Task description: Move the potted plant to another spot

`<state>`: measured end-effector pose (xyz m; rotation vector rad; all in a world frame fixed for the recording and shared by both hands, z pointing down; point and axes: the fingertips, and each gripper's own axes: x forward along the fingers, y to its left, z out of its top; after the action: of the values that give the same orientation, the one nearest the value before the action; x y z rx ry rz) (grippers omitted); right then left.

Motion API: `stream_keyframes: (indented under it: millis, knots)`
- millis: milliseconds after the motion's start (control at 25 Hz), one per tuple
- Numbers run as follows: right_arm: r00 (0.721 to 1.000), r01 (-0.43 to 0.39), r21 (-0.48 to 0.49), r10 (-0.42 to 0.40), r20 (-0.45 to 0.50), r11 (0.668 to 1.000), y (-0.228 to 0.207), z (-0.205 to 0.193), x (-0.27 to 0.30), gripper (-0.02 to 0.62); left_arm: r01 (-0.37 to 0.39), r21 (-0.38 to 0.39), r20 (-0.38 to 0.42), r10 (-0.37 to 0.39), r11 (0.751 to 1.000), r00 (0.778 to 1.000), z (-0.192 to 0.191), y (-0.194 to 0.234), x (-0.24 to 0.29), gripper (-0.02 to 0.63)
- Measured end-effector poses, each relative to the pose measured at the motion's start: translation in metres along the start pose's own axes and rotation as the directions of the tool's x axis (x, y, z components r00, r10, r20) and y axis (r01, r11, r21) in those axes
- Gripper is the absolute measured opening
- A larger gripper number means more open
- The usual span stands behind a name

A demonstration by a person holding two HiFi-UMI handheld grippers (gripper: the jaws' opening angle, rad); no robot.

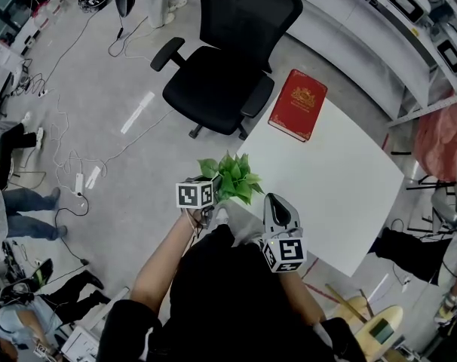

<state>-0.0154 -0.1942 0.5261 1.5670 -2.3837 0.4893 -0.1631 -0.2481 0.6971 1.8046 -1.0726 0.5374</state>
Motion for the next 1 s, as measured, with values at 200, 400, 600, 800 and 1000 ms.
stream_keyframes:
  millis: [200,400,600,800,1000]
  knots:
    - [1.0,-0.008,-0.007,0.008,0.003,1.0,0.001,0.001,-0.004,0.012,-0.005,-0.019,0.032,0.006,1.0,0.999,-0.004,0.003,-0.012,0.155]
    - [1.0,-0.019,-0.016,0.019,0.005,1.0,0.004,0.002,-0.009,0.013,-0.017,-0.045,0.07,0.02,0.999,0.997,-0.007,0.006,-0.033,0.158]
    - [0.999,-0.044,-0.011,0.044,0.008,0.999,0.01,0.002,-0.017,0.013,-0.02,-0.059,0.137,0.028,0.998,0.99,-0.003,0.0,-0.062,0.158]
    - [0.998,-0.07,-0.018,0.07,0.011,0.997,0.018,0.001,-0.027,0.014,-0.019,-0.037,0.213,0.026,0.999,0.977,0.0,-0.016,-0.094,0.156]
    - [0.996,-0.089,-0.032,0.09,0.022,0.996,0.026,0.007,-0.041,0.013,-0.044,-0.012,0.331,0.045,0.999,0.943,0.0,-0.036,-0.132,0.056]
